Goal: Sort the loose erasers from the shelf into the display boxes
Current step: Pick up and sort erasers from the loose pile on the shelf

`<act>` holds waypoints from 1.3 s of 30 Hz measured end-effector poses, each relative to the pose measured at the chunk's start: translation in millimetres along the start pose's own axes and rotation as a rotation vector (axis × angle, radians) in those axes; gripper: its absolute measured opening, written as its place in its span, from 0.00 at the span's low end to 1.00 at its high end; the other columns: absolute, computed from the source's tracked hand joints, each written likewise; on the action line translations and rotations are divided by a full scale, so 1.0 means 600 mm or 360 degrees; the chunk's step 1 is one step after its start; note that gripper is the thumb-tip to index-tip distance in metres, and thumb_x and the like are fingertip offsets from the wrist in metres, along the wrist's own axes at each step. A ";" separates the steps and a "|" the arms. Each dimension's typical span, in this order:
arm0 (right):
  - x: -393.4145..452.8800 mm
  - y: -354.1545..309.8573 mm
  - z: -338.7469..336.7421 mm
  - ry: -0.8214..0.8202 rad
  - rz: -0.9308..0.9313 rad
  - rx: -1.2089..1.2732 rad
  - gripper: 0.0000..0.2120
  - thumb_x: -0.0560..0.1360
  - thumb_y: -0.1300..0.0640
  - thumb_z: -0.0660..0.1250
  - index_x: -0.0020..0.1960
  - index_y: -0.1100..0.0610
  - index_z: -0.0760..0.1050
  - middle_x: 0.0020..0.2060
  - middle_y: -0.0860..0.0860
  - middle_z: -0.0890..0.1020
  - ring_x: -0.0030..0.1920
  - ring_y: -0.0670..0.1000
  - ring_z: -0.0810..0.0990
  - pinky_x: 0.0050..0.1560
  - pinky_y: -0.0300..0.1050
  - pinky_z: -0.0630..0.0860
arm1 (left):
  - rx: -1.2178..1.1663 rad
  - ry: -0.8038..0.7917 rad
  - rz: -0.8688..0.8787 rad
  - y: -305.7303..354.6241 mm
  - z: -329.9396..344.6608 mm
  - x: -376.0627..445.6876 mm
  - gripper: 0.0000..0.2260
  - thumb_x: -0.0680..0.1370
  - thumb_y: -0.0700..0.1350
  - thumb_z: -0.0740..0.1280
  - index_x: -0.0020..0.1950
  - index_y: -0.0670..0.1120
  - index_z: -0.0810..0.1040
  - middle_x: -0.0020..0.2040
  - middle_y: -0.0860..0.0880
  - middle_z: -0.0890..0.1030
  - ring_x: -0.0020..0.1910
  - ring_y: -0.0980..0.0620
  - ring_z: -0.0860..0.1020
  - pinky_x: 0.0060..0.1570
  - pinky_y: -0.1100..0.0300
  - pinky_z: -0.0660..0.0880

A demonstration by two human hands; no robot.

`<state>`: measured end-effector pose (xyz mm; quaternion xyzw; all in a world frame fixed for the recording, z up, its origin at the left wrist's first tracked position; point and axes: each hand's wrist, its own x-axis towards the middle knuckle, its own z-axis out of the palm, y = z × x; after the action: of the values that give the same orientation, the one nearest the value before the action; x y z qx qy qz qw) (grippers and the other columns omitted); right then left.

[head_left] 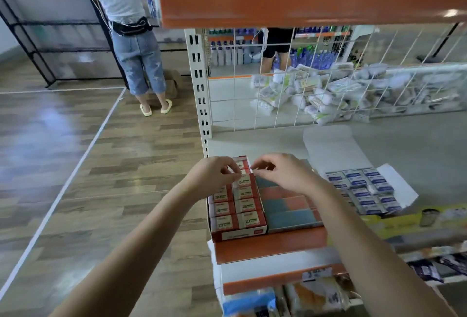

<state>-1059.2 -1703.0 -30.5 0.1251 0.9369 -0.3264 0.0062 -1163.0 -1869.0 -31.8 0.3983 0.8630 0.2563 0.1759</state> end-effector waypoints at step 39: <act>-0.509 0.655 -0.510 0.0573 0.1083 -0.0672 0.24 0.72 0.61 0.66 0.67 0.58 0.69 0.62 0.58 0.74 0.63 0.58 0.72 0.61 0.49 0.69 | 0.1042 -0.0341 0.1023 0.836 0.563 0.301 0.22 0.77 0.56 0.60 0.68 0.47 0.68 0.64 0.43 0.71 0.65 0.42 0.68 0.59 0.51 0.67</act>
<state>-648.0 -1289.0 -1.0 0.4774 0.8747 -0.0799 -0.0246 -804.0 -1350.1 -29.8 0.7040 0.7084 -0.0305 0.0408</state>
